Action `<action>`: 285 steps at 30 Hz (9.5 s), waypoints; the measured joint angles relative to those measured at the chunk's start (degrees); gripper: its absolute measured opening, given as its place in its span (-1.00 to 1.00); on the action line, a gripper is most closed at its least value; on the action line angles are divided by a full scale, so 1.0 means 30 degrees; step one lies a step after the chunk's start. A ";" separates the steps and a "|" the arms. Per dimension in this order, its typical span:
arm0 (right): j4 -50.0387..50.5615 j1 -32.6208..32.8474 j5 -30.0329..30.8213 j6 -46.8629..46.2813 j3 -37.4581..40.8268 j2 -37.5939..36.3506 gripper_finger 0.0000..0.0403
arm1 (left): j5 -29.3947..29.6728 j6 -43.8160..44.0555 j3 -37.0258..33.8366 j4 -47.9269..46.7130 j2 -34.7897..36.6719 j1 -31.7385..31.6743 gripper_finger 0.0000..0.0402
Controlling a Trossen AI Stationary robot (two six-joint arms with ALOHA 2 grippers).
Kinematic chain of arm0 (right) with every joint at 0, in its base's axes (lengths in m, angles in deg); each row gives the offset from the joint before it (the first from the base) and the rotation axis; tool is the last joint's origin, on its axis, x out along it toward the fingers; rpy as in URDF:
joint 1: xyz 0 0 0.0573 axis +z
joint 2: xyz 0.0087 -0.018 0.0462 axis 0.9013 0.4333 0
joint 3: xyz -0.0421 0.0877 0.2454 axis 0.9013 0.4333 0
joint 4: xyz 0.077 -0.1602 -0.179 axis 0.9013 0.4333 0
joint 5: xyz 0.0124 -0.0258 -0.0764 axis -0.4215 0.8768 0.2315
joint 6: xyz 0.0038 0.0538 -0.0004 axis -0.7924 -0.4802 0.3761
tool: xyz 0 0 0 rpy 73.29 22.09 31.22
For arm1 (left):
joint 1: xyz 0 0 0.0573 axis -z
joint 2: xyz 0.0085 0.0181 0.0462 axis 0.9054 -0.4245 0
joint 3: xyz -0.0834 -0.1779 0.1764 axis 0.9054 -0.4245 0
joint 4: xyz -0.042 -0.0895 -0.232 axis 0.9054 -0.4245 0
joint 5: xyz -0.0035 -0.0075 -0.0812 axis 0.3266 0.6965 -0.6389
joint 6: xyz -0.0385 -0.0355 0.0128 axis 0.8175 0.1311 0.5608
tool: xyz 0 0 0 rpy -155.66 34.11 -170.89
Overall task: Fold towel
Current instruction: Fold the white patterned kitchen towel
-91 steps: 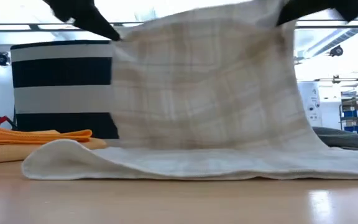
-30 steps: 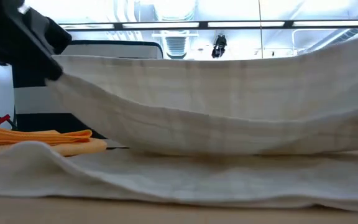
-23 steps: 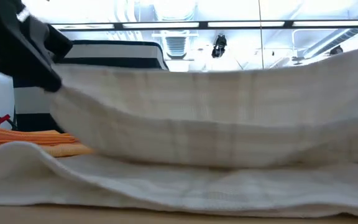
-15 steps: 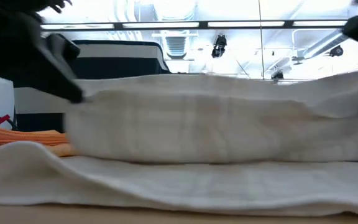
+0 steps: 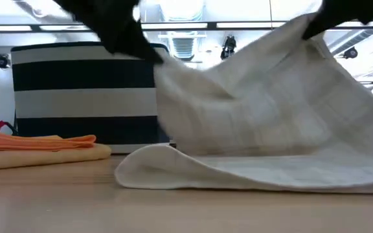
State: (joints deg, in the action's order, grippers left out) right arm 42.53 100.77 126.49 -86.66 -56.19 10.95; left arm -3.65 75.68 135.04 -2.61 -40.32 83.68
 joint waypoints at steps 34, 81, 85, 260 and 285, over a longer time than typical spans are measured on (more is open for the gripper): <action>-0.7549 0.4040 -0.5421 0.1838 0.1613 -0.0566 -0.99 | -0.0674 0.2996 0.0894 0.0425 -0.0795 0.6552 -1.00; -0.8454 0.8189 -0.8192 -0.2868 0.1682 0.4867 -0.99 | -0.4365 0.1932 0.0894 0.7406 -0.6910 0.6614 -0.99; -0.7825 0.8131 -0.6605 -0.2811 0.1682 0.4238 -0.99 | -0.4328 0.1796 0.0901 0.7306 -0.6615 0.6058 -1.00; -0.3629 0.4716 -1.2028 -0.3490 0.5398 -0.3301 -0.99 | -0.3165 0.1243 0.3262 0.5937 -1.1431 0.2179 -0.61; -0.4098 0.4717 -1.2230 -0.3009 0.5405 -0.3301 -0.99 | -0.2651 0.0601 0.2741 0.6090 -1.1387 0.0939 -0.48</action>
State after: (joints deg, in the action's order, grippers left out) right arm 30.23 114.92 89.80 -95.69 -39.98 1.04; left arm -11.60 77.48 143.27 15.66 -74.49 86.50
